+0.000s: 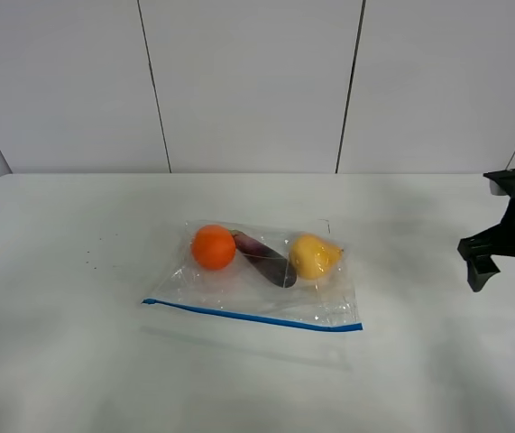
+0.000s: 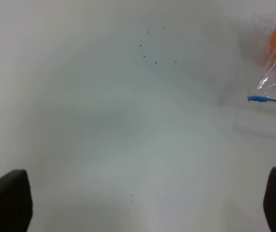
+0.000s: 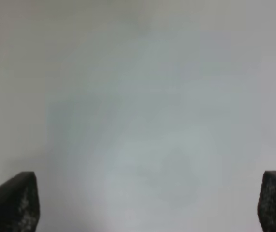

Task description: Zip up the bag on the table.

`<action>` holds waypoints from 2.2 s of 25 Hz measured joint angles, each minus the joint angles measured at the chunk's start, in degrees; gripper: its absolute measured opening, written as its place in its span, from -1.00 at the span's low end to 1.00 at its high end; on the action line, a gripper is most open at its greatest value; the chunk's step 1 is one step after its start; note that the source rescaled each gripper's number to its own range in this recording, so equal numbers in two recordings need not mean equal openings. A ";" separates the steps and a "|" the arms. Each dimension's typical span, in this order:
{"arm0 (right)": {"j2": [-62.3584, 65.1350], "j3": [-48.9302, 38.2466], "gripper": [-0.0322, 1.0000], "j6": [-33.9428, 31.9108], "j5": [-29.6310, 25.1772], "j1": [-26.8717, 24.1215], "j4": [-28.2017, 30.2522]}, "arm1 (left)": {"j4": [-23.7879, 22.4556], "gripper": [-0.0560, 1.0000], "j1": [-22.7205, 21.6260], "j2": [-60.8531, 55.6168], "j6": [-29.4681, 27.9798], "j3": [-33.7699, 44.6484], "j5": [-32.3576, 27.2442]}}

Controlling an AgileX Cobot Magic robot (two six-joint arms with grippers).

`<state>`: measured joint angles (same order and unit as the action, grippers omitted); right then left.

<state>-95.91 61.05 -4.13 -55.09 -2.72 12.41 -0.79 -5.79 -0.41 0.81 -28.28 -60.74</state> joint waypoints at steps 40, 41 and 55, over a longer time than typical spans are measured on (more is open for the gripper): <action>72.58 -23.17 1.00 25.48 10.15 0.00 -28.01 | 0.00 1.00 0.00 0.00 0.00 0.00 -0.06; 74.69 -23.76 1.00 24.77 10.16 0.00 -27.88 | 0.00 1.00 0.00 0.00 0.00 0.00 -0.06; 92.91 -27.96 1.00 14.82 0.84 0.00 -20.81 | 0.00 1.00 0.00 0.00 0.00 0.00 -0.06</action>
<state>-3.00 33.09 10.68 -54.25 -2.72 -8.41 -0.79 -5.79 -0.41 0.81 -28.28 -60.80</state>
